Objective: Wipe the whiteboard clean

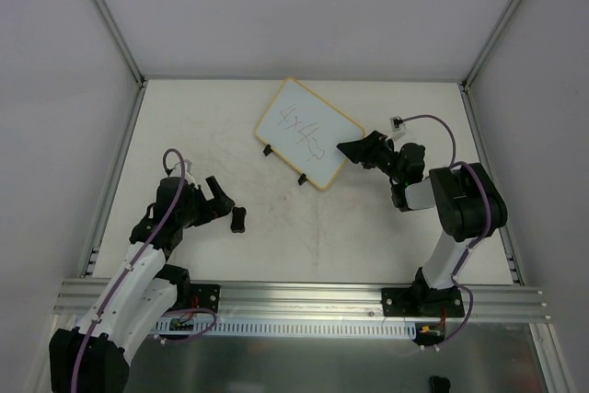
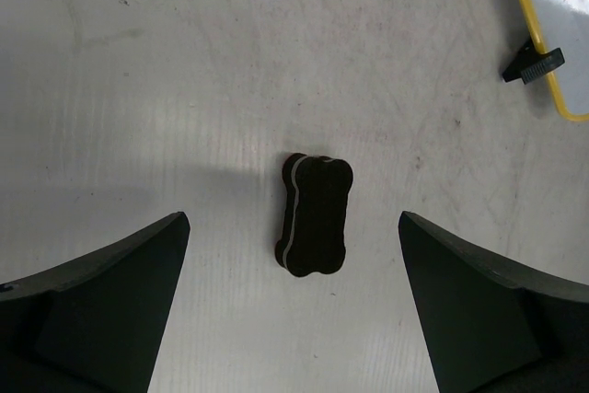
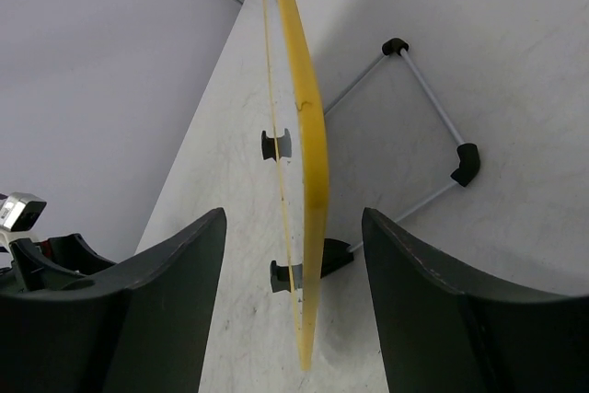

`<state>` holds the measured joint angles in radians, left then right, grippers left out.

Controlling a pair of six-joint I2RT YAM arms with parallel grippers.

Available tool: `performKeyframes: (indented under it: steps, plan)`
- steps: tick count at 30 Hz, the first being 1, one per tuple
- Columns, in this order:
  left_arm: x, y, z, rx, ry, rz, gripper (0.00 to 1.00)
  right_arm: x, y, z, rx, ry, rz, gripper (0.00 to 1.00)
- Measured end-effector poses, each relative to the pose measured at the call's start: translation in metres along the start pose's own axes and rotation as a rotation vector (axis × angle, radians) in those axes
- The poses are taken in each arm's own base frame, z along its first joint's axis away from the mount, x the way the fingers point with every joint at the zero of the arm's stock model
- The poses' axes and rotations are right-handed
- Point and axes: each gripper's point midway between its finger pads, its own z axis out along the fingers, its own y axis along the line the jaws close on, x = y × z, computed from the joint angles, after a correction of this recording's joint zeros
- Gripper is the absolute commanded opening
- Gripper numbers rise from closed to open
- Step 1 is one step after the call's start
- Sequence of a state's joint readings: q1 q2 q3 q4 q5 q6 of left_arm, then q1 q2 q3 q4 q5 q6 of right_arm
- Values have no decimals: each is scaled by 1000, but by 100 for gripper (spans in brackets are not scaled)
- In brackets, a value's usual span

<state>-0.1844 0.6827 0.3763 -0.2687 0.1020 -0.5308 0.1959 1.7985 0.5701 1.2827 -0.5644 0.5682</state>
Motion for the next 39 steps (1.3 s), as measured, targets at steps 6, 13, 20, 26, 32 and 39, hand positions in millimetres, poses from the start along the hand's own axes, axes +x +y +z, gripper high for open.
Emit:
performKeyframes:
  steps: [6,13,20,26,32,39]
  plan:
    - [4,-6,1,6,28,23,99,4,1,0,-8,15,1,50]
    - [2,-13,5,3,63,33,99,10,3,1,-18,35,1,28]
    - [14,-12,17,-44,170,48,99,11,3,1,-17,37,4,9]
    - [27,-12,22,-68,239,87,99,11,4,2,-24,37,1,0]
    - [43,-6,26,-117,298,130,99,11,2,4,-28,37,-1,0]
    - [53,-9,34,-162,349,197,99,11,3,6,-40,43,-19,0]
